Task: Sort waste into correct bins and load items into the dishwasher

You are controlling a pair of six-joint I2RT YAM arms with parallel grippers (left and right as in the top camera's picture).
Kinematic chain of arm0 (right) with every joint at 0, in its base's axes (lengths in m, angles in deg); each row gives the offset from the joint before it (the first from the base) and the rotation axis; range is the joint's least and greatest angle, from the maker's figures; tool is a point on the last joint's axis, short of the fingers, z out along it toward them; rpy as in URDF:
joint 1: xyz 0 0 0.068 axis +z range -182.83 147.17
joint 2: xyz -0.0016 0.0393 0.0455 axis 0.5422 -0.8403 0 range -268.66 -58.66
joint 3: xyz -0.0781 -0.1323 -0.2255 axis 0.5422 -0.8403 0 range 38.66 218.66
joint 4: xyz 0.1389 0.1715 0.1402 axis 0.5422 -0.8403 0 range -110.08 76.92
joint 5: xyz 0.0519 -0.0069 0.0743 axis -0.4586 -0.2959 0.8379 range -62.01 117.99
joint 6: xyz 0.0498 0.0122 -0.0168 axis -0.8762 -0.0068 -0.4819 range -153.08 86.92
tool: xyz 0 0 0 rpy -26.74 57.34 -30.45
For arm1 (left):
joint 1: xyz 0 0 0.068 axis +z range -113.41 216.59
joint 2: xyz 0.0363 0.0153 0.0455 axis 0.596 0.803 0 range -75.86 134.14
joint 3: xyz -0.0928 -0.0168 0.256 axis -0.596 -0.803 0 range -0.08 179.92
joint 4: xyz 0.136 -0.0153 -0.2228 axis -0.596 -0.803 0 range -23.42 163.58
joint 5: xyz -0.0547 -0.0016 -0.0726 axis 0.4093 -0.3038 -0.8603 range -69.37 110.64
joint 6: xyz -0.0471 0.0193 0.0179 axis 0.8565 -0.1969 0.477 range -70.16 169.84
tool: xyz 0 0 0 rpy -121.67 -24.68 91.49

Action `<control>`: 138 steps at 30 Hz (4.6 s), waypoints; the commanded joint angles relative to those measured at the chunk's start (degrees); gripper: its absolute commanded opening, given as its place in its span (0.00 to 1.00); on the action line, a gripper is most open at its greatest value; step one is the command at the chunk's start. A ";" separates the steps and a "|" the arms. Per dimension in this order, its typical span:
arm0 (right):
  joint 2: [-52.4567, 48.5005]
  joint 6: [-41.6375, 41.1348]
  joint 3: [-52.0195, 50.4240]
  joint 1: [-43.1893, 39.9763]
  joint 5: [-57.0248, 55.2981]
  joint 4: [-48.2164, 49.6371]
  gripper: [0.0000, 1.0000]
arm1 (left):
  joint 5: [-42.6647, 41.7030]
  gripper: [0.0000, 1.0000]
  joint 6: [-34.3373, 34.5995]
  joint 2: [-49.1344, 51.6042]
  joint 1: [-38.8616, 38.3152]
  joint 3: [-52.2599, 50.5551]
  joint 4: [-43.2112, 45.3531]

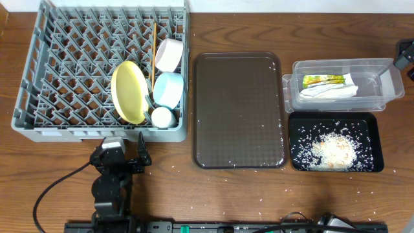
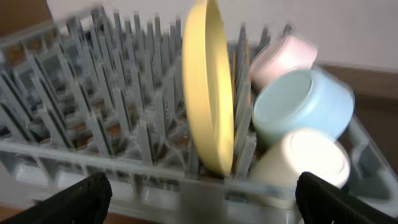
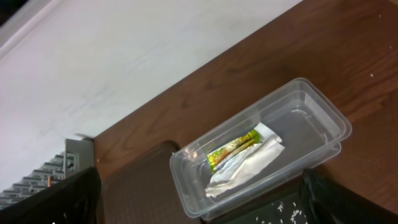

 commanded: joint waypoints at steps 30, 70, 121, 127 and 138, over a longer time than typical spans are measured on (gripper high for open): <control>-0.02 -0.55 0.76 -0.59 0.00 0.02 0.99 | 1.36 0.95 -1.64 -3.58 0.24 -2.16 0.48; 47.58 26.67 -70.75 27.74 -10.88 49.00 0.99 | 1.36 0.95 -1.64 -3.56 0.22 -2.16 0.48; 75.95 25.40 -96.52 29.86 -12.41 53.02 0.99 | 1.33 0.95 -1.64 -3.56 0.24 -2.16 0.48; 75.95 25.40 -96.52 29.86 -12.41 53.02 0.99 | 1.33 0.95 -1.64 -3.56 0.24 -2.16 0.48; 75.93 25.40 -96.52 29.86 -12.41 53.02 0.99 | 1.33 0.95 -1.64 -3.56 0.24 -2.16 0.48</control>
